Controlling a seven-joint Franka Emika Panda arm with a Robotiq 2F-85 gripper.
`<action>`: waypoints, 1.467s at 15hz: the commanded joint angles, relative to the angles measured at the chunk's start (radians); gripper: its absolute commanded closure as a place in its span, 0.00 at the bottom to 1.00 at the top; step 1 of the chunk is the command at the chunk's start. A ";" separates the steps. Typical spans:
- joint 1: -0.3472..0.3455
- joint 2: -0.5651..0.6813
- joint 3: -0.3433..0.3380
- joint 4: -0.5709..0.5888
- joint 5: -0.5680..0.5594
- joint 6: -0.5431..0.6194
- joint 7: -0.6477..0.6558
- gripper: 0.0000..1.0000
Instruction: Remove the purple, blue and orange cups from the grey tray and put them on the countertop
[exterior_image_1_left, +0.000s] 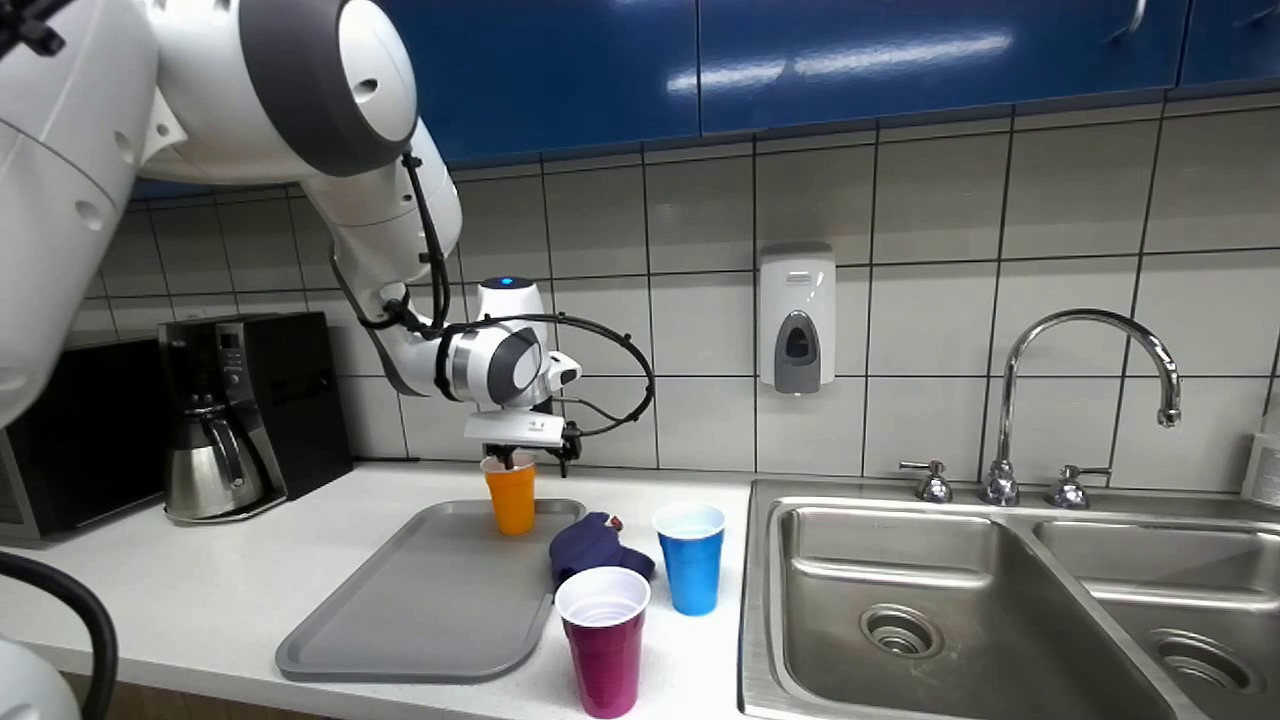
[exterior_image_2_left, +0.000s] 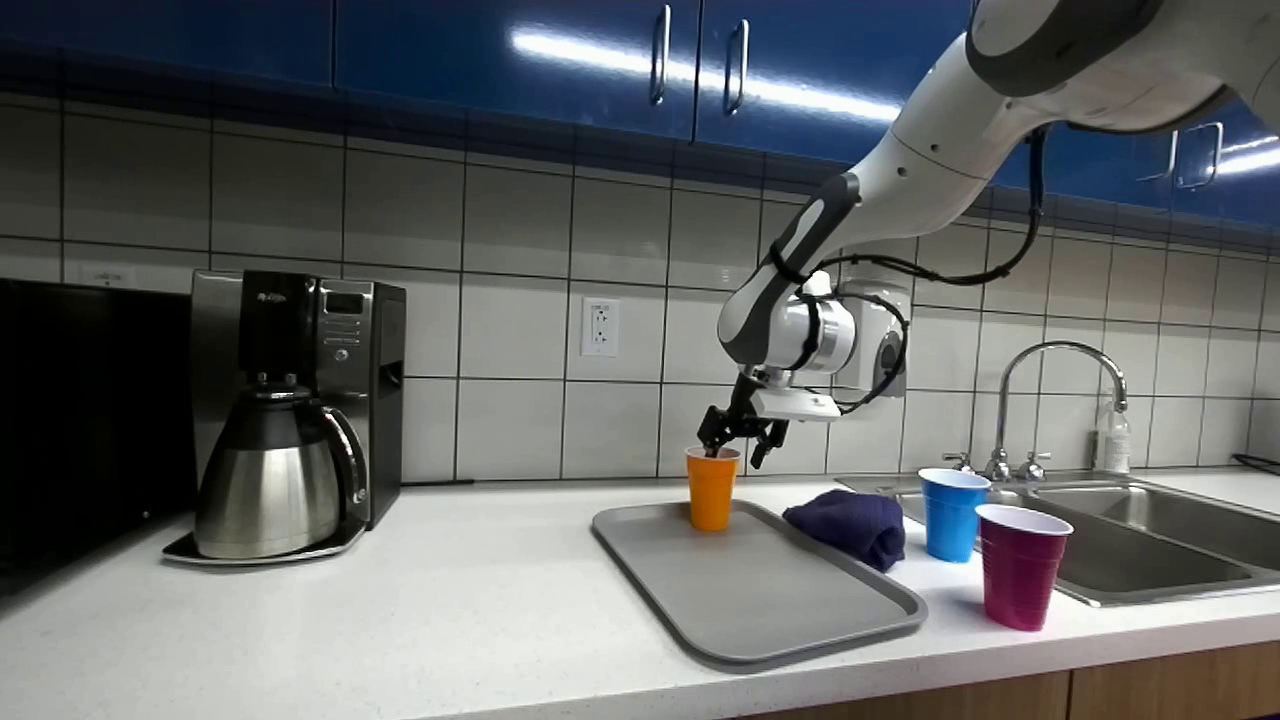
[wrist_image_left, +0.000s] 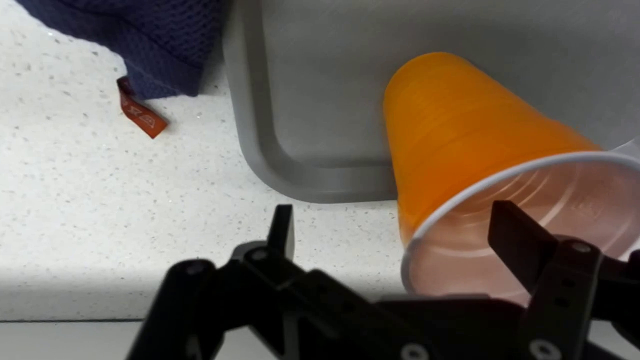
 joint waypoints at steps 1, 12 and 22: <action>-0.005 0.023 0.002 0.047 -0.028 -0.042 0.042 0.25; -0.008 0.031 -0.001 0.070 -0.028 -0.056 0.051 1.00; -0.023 -0.021 0.004 0.041 -0.019 -0.047 0.048 0.99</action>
